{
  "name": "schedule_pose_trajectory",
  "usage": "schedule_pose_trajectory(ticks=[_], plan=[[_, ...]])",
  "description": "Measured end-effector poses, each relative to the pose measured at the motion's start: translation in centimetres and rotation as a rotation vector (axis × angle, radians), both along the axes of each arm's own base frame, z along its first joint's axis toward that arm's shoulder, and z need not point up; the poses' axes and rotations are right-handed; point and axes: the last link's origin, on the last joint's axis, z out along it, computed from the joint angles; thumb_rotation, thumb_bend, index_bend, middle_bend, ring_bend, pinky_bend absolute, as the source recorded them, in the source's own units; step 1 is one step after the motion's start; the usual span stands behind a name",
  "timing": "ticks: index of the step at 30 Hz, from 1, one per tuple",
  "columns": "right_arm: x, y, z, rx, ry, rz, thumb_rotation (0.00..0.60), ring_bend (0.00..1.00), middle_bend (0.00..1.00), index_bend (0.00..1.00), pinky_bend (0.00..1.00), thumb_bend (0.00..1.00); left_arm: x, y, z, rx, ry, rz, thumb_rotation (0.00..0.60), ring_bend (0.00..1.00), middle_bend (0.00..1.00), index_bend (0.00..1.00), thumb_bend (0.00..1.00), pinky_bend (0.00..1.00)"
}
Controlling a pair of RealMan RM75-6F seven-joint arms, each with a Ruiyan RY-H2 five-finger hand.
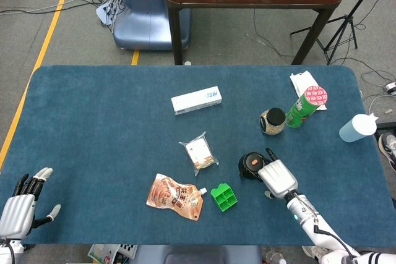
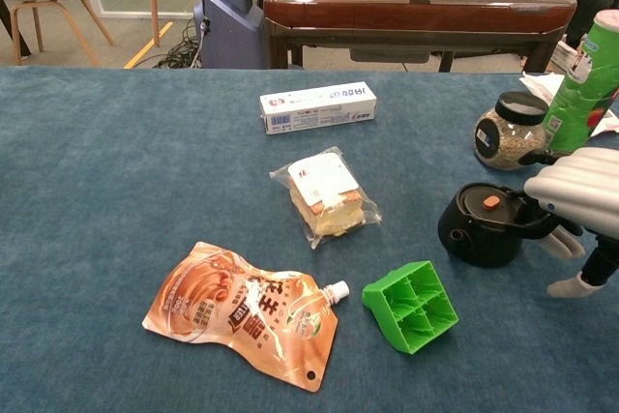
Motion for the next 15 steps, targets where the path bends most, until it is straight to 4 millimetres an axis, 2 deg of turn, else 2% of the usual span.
schedule_pose_trajectory(ticks=[15], plan=[[0.5, -1.4, 0.8, -0.009, -0.061, -0.002, 0.6, 0.72, 0.83, 0.89, 0.01, 0.0, 0.2, 0.0, -0.1, -0.004, 0.006, -0.001, 0.6, 0.12, 0.09, 0.09, 0.25, 0.0]])
